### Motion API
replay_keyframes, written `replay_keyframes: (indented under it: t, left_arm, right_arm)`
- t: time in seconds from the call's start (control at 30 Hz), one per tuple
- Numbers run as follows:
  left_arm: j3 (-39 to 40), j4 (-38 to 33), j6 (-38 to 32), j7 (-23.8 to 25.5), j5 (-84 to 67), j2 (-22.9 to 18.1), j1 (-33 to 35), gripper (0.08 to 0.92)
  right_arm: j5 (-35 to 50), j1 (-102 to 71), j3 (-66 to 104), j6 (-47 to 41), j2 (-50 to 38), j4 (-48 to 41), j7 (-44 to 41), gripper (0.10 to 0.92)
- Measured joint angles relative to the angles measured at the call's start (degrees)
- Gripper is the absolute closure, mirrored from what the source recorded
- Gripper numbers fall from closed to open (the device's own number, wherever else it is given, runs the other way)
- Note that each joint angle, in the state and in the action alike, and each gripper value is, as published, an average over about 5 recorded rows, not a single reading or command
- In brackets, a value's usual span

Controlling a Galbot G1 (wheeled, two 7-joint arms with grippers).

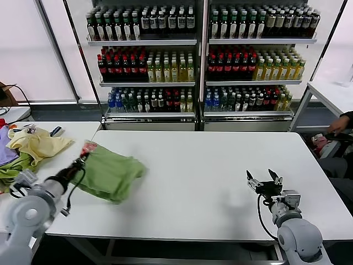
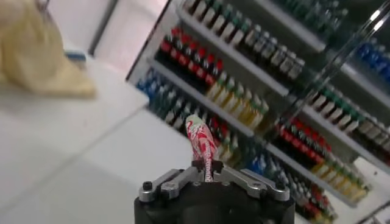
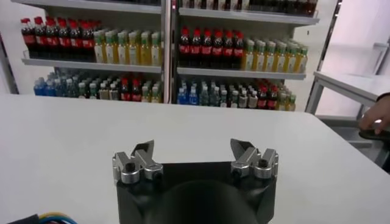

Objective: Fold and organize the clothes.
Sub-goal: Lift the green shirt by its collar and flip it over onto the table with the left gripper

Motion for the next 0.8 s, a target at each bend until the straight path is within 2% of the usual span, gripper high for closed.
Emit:
replay_keyframes:
  t: [0.17, 0.3, 0.5, 0.8]
  left_arm:
    - [-0.4, -3.4, 0.0, -0.6, 1.0, 1.0, -0.9, 0.884]
    - [3.5, -5.1, -0.1, -0.7, 5.9, -0.6, -1.7, 0.884]
    - [14.1, -4.6, -0.7, -0.3, 18.8, -6.2, -3.8, 0.884]
    - [30.6, 1.2, -0.6, -0.4, 36.5, -15.8, -8.7, 0.884]
  right_arm:
    - [0.1, -0.7, 0.5, 0.1, 0.1, 1.0, -0.1, 0.203]
    - [0.2, -1.5, 1.0, 0.3, 0.1, 1.8, -0.1, 0.203]
    - [0.7, -2.5, 1.9, 0.3, 0.0, 3.2, -0.2, 0.203]
    - [1.7, -3.8, 3.3, 0.3, -0.1, 5.1, -0.2, 0.203]
